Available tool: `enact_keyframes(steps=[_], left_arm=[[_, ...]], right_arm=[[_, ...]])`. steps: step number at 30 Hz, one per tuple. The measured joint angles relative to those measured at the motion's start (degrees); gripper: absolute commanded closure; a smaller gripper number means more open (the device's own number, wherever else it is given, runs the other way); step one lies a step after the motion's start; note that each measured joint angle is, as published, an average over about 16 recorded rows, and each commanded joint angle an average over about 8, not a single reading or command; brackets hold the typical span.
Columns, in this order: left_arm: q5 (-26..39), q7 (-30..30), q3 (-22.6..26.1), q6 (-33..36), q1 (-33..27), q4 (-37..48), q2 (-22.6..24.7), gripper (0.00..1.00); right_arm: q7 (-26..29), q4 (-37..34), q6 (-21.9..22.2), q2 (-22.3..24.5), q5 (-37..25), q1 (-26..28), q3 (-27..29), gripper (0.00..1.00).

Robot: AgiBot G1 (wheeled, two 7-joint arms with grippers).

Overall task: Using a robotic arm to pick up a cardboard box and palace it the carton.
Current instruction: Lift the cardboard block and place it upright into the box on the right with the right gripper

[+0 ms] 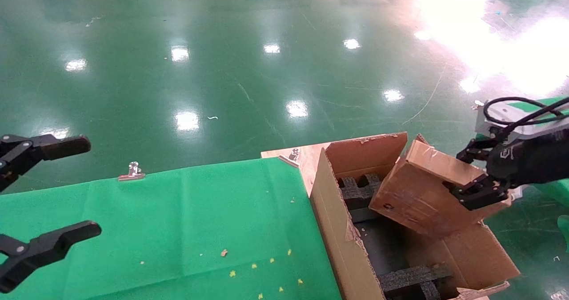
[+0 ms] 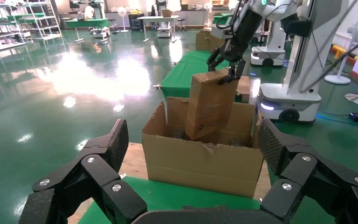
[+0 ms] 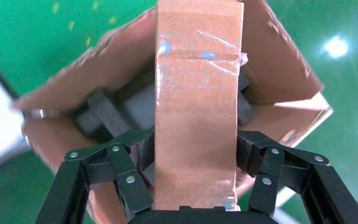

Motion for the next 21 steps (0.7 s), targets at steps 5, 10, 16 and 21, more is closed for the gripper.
enact_keyframes(steps=[5, 10, 16, 21], left_arm=[[0.0, 0.0, 0.0, 0.0, 0.0, 0.0, 0.0, 0.0], [0.0, 0.0, 0.0, 0.0, 0.0, 0.0, 0.0, 0.0], [-0.01, 0.0, 0.0, -0.01, 0.0, 0.0, 0.0, 0.0], [-0.01, 0.0, 0.0, -0.01, 0.01, 0.01, 0.0, 0.0]], right_arm=[[5.29, 2.72, 6.31, 5.47, 2.85, -3.22, -0.64, 1.0], [9.87, 6.61, 12.69, 10.66, 4.71, -5.42, -1.29, 1.0], [13.63, 11.27, 18.78, 15.52, 6.29, -6.87, -1.87, 1.0], [15.3, 13.73, 21.56, 17.67, 6.92, -7.31, -2.13, 1.0]])
